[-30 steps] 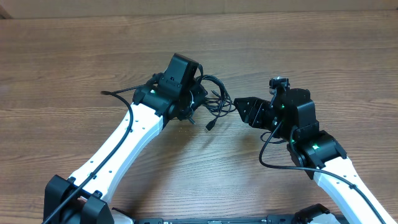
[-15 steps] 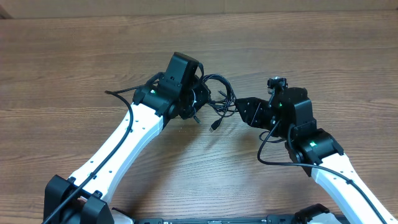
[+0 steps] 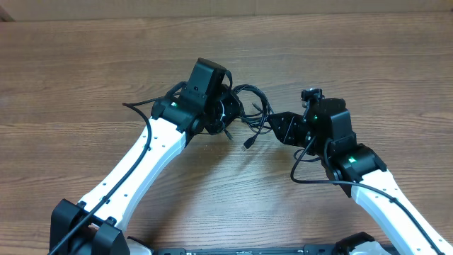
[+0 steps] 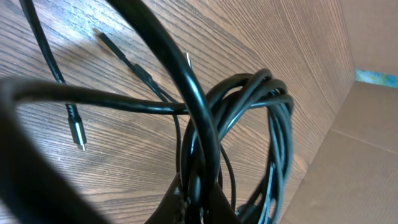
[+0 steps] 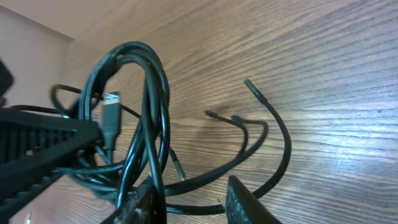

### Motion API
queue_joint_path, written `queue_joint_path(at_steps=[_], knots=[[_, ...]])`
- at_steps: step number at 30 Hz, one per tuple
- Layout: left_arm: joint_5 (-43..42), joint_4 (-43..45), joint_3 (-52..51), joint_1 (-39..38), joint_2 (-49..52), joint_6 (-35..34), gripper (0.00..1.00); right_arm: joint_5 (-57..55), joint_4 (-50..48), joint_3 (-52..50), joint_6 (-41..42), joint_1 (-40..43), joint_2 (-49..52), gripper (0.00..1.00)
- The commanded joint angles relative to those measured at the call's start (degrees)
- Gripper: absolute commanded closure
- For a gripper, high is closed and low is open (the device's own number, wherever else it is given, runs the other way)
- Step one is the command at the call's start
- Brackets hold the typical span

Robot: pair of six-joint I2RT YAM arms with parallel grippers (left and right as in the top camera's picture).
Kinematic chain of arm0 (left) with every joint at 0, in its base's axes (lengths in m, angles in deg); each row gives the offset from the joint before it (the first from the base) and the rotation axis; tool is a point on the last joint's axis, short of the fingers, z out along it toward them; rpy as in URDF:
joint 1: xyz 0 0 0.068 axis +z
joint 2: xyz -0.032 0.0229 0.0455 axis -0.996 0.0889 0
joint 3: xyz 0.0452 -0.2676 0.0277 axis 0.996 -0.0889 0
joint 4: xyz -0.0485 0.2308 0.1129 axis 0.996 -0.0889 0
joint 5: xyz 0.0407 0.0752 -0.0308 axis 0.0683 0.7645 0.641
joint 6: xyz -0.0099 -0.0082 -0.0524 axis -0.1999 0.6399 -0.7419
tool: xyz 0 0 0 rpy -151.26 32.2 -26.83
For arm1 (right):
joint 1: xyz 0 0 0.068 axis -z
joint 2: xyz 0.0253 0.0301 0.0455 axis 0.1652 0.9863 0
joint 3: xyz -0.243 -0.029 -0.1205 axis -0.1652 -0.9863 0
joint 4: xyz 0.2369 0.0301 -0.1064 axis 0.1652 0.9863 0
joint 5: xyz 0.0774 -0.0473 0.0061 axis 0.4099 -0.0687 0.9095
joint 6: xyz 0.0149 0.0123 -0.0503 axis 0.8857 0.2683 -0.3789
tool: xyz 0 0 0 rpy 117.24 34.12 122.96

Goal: Untangle cables

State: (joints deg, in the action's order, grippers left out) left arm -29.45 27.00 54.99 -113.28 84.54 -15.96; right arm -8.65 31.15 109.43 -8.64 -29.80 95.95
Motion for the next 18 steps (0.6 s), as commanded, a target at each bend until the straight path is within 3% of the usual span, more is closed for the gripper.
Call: queue_joint_path(at_steps=[1, 14, 18], knots=[[-3.0, 0.7, 0.1, 0.1, 0.2, 1.0, 0.96, -1.6, -0.2, 1.1, -0.8, 0.1, 1.4, 0.70], [-3.7, 3.5, 0.1, 0.1, 0.2, 6.6, 0.96, -10.4, 4.4, 1.1, -0.1, 0.1, 1.7, 0.71], [-3.6, 4.7, 0.1, 0.4, 0.2, 9.4, 0.96, -15.0, 6.5, 1.1, 4.4, 0.1, 1.7, 0.71]])
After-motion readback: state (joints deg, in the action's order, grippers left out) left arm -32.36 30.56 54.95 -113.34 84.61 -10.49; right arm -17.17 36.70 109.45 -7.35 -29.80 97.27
